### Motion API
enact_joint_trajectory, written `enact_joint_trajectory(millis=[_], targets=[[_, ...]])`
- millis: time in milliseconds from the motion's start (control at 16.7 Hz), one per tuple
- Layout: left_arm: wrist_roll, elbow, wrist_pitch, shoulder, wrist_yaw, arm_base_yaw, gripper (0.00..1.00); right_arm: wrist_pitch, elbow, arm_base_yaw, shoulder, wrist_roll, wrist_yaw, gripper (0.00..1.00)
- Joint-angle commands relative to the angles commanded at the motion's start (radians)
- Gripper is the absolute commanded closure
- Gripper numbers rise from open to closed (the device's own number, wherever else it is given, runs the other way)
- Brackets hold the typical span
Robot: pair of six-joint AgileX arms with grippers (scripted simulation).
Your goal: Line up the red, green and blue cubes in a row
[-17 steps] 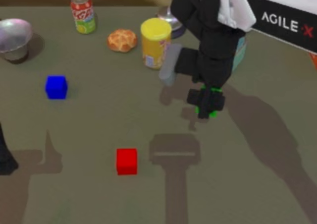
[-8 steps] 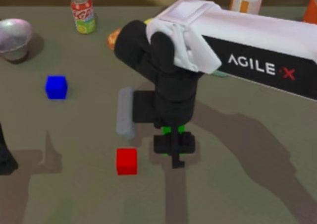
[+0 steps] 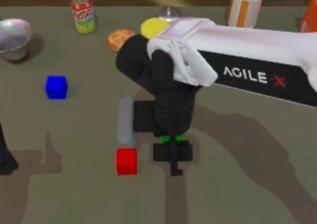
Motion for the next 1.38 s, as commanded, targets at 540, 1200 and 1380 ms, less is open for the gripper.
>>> enact_joint_trajectory(millis=[540, 1200, 1380], targets=[[0.000, 0.000, 0.000, 0.000, 0.000, 0.000, 0.00, 0.138, -0.108, 0.004, 0.034, -0.001, 0.001, 0.92], [0.000, 0.000, 0.000, 0.000, 0.000, 0.000, 0.00, 0.138, -0.108, 0.004, 0.034, -0.001, 0.001, 0.10], [0.000, 0.000, 0.000, 0.000, 0.000, 0.000, 0.00, 0.138, -0.108, 0.004, 0.034, -0.001, 0.001, 0.00]])
